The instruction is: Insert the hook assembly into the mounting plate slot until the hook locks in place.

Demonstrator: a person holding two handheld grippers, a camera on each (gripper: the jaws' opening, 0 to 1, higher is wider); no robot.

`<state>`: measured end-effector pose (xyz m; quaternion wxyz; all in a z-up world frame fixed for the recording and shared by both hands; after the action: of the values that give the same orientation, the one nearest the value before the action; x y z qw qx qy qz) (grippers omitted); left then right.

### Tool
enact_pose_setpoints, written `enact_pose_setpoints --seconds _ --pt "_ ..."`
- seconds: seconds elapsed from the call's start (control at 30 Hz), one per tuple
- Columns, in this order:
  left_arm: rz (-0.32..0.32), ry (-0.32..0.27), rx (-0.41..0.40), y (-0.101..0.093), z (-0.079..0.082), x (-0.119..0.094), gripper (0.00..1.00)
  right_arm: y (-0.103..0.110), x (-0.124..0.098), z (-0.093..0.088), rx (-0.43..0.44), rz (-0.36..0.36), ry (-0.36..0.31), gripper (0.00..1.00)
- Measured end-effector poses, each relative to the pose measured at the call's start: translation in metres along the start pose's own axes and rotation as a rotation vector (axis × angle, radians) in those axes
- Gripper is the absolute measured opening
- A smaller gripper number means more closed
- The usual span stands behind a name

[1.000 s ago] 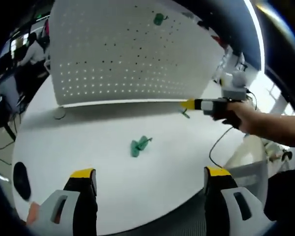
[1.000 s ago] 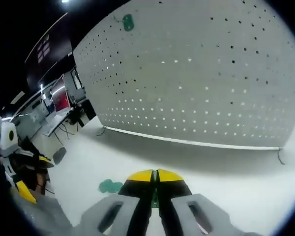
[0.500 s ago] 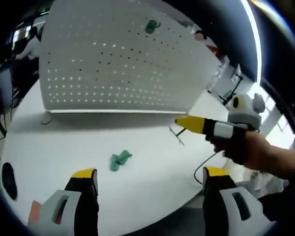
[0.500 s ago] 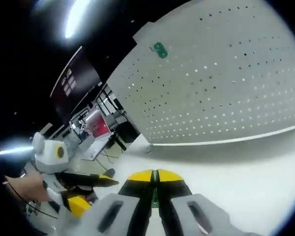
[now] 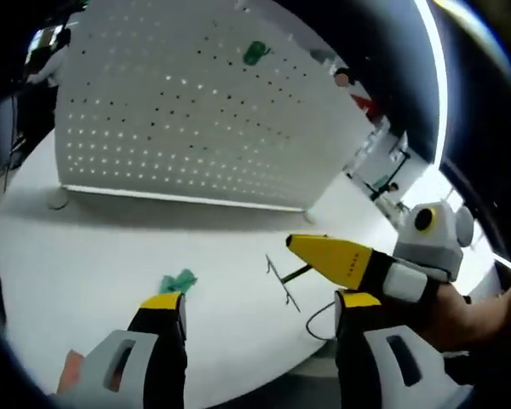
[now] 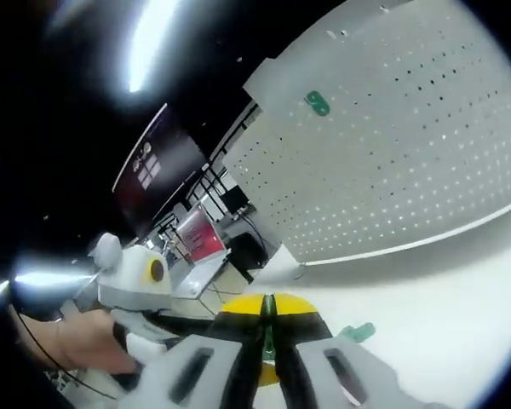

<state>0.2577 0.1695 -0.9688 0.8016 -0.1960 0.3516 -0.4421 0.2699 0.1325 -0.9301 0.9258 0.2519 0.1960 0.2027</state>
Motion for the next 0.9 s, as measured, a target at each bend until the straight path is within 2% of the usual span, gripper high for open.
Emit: enact_pose_setpoints --seconds 0.07,0.2,0.33,0.57,0.67,0.73,0.9 --pt "-0.012 -0.009 -0.013 -0.003 -0.002 0.001 0.65 0.004 -0.001 -0.001 -0.003 0.0 -0.008 0.0" --pt "-0.056 -0.002 -0.029 -0.011 -0.006 0.002 0.44 0.012 0.0 -0.007 0.002 0.011 -0.003 0.0" --pt "-0.072 -0.007 -0.034 -0.015 -0.008 0.001 0.33 0.018 0.0 -0.009 -0.009 0.005 -0.004 0.0" --pt "-0.08 -0.055 -0.062 -0.011 -0.002 -0.005 0.17 0.026 0.001 -0.009 -0.039 0.012 -0.017 0.0" --pt "-0.104 -0.064 -0.073 -0.013 -0.003 -0.007 0.06 0.027 0.001 -0.01 -0.043 0.012 -0.016 0.0" --pt "-0.099 -0.069 -0.087 -0.012 -0.004 -0.008 0.07 0.027 0.001 -0.011 -0.056 0.012 -0.018 0.0" --pt "-0.134 -0.112 -0.165 -0.013 -0.004 -0.007 0.06 0.03 -0.001 -0.01 -0.081 0.009 -0.037 0.0"
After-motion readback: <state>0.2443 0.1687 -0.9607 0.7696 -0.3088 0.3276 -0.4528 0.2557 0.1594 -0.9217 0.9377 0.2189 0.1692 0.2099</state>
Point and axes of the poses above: the point that each gripper's makers call its tool centre point, and the gripper's own axes: x roughly forward along the fingers, y roughly to its left, z roughly out of its top, the point moved 2 cm from there along -x, roughly backward along the fingers, and after that the axes turned 13 degrees about -z, right-handed, at the moved point
